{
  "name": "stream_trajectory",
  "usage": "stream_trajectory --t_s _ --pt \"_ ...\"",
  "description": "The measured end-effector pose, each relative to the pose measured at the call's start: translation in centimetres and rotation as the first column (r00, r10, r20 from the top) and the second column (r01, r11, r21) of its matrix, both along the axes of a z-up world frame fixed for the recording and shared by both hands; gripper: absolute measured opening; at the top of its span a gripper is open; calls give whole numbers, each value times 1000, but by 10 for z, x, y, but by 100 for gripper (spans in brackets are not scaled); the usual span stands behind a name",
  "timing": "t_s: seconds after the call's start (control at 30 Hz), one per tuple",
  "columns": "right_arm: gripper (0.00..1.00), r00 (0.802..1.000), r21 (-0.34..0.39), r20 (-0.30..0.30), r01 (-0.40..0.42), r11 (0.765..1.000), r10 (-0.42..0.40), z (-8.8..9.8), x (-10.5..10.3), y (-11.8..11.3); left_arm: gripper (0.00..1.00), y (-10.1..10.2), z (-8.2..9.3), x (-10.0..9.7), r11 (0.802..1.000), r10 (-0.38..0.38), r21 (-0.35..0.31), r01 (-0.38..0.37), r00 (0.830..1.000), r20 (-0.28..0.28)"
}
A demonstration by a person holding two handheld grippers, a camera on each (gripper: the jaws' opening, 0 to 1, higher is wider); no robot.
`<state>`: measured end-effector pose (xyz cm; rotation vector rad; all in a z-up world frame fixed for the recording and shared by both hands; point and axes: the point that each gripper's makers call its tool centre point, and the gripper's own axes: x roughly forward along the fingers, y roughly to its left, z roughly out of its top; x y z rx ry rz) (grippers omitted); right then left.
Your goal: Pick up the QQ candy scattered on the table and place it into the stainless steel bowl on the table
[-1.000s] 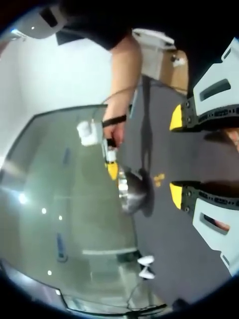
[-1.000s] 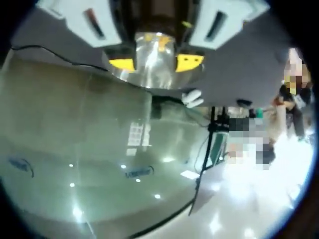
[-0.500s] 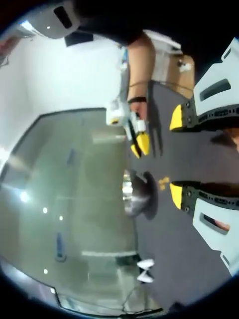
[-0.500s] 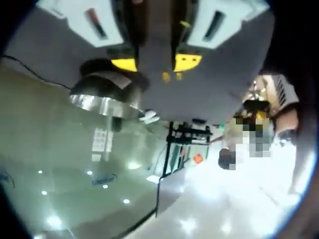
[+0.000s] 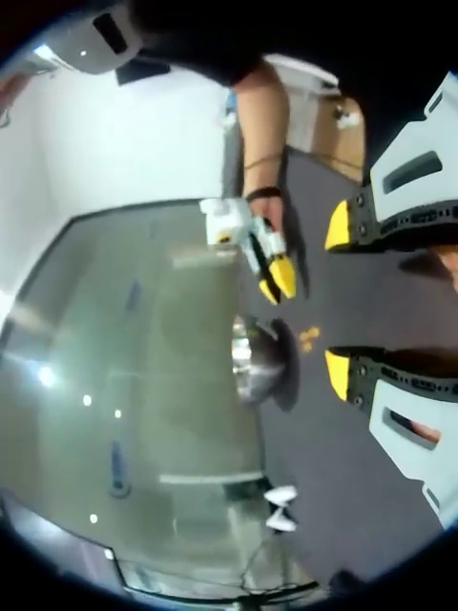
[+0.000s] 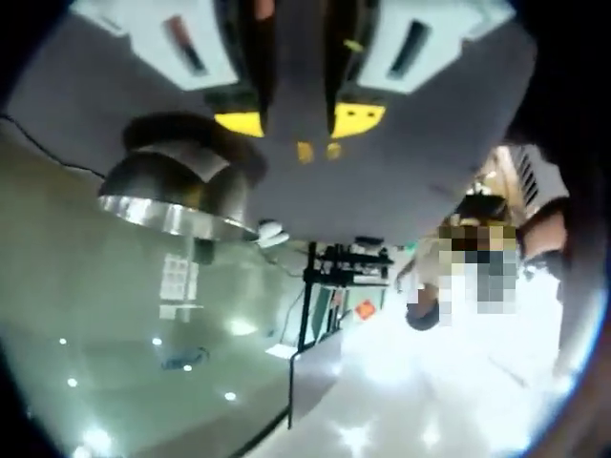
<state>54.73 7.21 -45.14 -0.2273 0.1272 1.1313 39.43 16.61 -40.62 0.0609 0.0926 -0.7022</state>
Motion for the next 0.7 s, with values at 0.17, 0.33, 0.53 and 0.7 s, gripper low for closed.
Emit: stream_trajectory --t_s 0.17,0.33,0.53,0.7 --pt "24 1000 -29 -9 -24 999 24 -6 9 21 40 7 -1 -2 1000 14 -1 -14 1000 -3" --pt "21 998 -54 -34 -50 997 48 -17 17 36 40 17 -1 -5 999 39 -4 -39 999 -4" --pt "18 995 -99 -48 -94 991 90 -24 18 49 40 26 -6 -6 998 63 -7 -63 998 -17" --pt "9 992 -106 -64 -115 988 109 -26 18 51 40 23 -10 -6 998 55 0 -55 998 -25"
